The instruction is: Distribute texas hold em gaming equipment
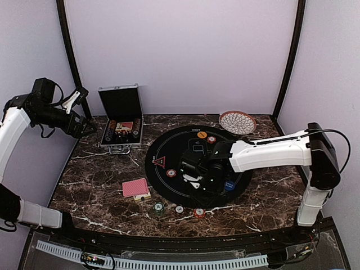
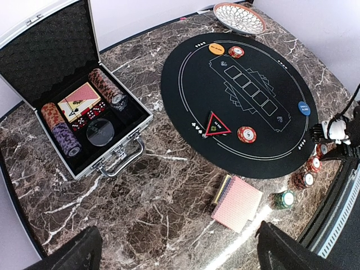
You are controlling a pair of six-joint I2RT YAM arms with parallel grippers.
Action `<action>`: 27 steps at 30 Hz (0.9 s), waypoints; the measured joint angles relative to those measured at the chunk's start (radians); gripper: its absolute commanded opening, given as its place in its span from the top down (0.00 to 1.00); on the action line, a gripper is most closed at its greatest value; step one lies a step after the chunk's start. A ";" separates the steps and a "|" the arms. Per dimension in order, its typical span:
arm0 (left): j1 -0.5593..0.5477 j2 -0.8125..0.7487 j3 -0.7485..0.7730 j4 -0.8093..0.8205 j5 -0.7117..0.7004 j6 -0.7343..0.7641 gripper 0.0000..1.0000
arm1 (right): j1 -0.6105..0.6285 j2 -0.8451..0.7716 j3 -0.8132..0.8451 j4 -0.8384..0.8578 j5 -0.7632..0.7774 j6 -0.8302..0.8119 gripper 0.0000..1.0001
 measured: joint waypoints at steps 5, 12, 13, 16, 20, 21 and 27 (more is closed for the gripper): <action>0.000 0.000 0.004 -0.002 0.000 0.000 0.01 | -0.090 -0.015 -0.034 0.023 0.004 0.000 0.74; 0.000 0.000 0.004 -0.003 0.000 0.000 0.01 | -0.174 -0.022 -0.119 0.070 0.008 0.000 0.75; 0.000 0.000 0.004 -0.003 0.000 0.000 0.01 | -0.181 -0.022 -0.129 0.079 0.008 0.000 0.75; 0.000 0.000 0.004 -0.003 0.000 0.000 0.01 | -0.194 -0.022 -0.155 0.100 0.007 0.000 0.76; 0.000 0.000 0.004 -0.003 0.000 0.000 0.01 | -0.223 -0.022 -0.182 0.120 0.008 -0.001 0.76; 0.000 0.000 0.004 -0.003 0.000 0.000 0.01 | -0.229 -0.022 -0.185 0.123 0.008 -0.001 0.77; 0.000 0.000 0.004 -0.003 0.000 0.000 0.01 | -0.245 -0.024 -0.201 0.142 0.007 -0.001 0.76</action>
